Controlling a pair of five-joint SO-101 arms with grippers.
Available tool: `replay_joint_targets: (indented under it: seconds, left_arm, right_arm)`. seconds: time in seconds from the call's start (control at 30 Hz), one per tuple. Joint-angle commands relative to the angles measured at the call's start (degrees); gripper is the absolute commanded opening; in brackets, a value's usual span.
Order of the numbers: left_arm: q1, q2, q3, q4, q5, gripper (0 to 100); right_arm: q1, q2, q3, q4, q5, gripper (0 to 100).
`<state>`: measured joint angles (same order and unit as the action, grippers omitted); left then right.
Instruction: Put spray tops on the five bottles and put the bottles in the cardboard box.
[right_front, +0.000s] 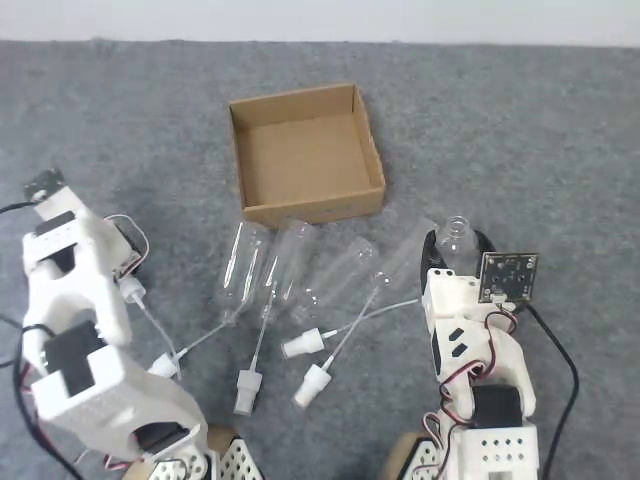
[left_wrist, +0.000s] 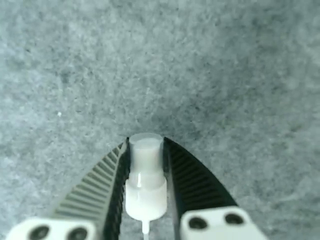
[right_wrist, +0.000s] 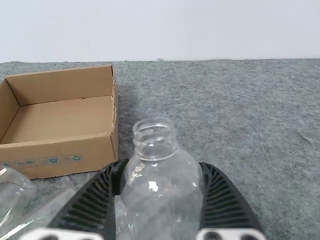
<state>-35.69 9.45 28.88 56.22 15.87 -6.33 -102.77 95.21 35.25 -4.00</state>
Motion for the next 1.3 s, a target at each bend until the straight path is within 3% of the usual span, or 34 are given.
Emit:
replay_joint_targets:
  seconds: [0.0, 0.17, 0.4, 0.7, 0.93, 1.27]
  left_arm:
    - [0.26, -0.88, -5.67, -0.97, 0.26, 1]
    - [0.26, -0.88, -10.07, 1.14, 0.53, 1]
    - [0.35, -0.88, -17.10, 9.41, 7.65, 1]
    - [0.35, -5.98, -20.88, 15.91, 8.09, 1]
    - [0.26, -17.23, -20.79, 16.53, 7.82, 1]
    - [1.49, -19.08, -21.14, 17.49, 8.00, 1]
  right_arm:
    - [0.22, -1.19, 1.23, 0.04, 0.79, 7.1]
    - [0.22, -1.19, 1.23, -0.04, 0.79, 7.1]
    - [0.22, -1.19, 1.23, -0.04, 0.79, 7.1]
    - [0.22, -1.19, 1.23, -0.04, 0.79, 7.0]
    - [0.22, -1.19, 1.23, 0.04, 0.79, 7.0]
    - [0.31, -1.19, 1.23, 0.04, 0.79, 7.0]
